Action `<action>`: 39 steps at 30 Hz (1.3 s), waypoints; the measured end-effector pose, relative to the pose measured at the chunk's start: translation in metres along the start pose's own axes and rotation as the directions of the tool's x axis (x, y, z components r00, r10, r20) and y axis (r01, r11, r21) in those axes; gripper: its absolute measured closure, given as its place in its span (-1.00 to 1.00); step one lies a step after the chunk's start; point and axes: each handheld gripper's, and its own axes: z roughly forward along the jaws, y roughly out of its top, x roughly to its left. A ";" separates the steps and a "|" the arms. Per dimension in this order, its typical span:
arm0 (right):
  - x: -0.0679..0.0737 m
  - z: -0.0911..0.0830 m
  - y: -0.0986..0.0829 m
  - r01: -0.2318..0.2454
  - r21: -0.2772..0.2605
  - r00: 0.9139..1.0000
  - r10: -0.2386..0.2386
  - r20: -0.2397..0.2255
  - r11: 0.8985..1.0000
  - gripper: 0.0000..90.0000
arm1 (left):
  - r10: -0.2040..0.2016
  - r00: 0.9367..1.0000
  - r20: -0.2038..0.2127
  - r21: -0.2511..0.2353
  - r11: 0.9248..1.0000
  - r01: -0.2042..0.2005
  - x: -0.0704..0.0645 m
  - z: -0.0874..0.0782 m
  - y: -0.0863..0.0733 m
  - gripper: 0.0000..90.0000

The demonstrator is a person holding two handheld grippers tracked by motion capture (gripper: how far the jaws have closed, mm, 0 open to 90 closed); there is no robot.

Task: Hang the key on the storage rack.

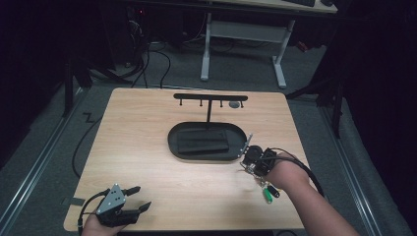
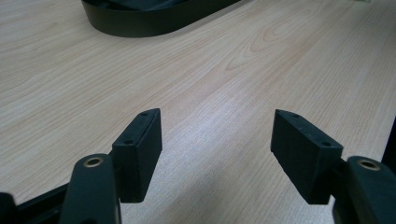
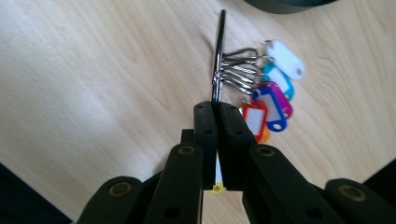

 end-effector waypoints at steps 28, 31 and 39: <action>-0.035 -0.015 0.005 -0.096 -0.027 0.995 0.095 -0.022 0.995 0.94 | 0.011 1.000 0.002 0.016 1.000 -0.011 0.002 0.000 -0.002 -0.23; -0.040 -0.033 0.006 -0.103 -0.040 0.994 0.102 -0.028 0.994 0.94 | 0.012 1.000 0.002 0.015 1.000 -0.012 0.001 0.000 -0.002 -0.23; -0.050 -0.065 0.008 -0.124 -0.064 0.992 0.122 -0.032 0.990 0.94 | 0.017 1.000 0.008 0.020 1.000 -0.017 0.001 0.000 -0.002 -0.23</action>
